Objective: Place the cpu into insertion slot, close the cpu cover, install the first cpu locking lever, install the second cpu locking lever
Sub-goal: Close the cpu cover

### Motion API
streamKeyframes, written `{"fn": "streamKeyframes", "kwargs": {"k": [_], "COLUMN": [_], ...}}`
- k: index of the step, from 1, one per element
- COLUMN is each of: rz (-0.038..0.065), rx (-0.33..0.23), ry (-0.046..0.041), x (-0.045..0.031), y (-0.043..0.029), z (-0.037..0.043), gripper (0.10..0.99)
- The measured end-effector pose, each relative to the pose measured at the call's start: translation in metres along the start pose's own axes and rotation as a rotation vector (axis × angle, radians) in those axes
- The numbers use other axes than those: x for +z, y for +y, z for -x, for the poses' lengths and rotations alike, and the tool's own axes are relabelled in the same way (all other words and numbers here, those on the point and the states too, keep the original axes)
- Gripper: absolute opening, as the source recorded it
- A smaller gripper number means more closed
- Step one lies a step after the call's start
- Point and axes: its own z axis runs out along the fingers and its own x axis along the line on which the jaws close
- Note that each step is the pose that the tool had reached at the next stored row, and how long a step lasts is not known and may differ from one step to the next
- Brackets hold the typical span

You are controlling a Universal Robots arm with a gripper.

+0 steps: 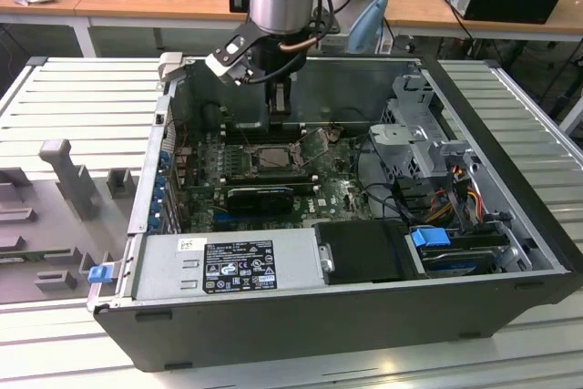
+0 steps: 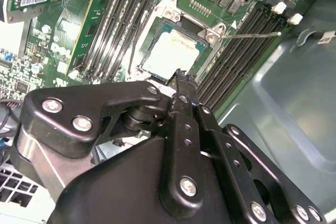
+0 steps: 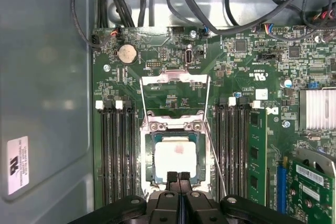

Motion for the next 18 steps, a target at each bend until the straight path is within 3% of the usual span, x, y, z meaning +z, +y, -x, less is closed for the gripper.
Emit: {"fn": "streamKeyframes", "kwargs": {"k": [9, 12, 16, 18], "rz": [0.000, 0.000, 0.000, 0.000], "rx": [0.001, 0.002, 0.002, 0.002], "ry": [0.0001, -0.0002, -0.0003, -0.0004], "x": [-0.0207, -0.0194, -0.0169, -0.0137], "y": [0.0001, 0.0106, 0.0129, 0.0191], "z": [-0.0004, -0.0003, 0.0020, 0.0020], "gripper": [0.106, 0.106, 0.106, 0.106]}}
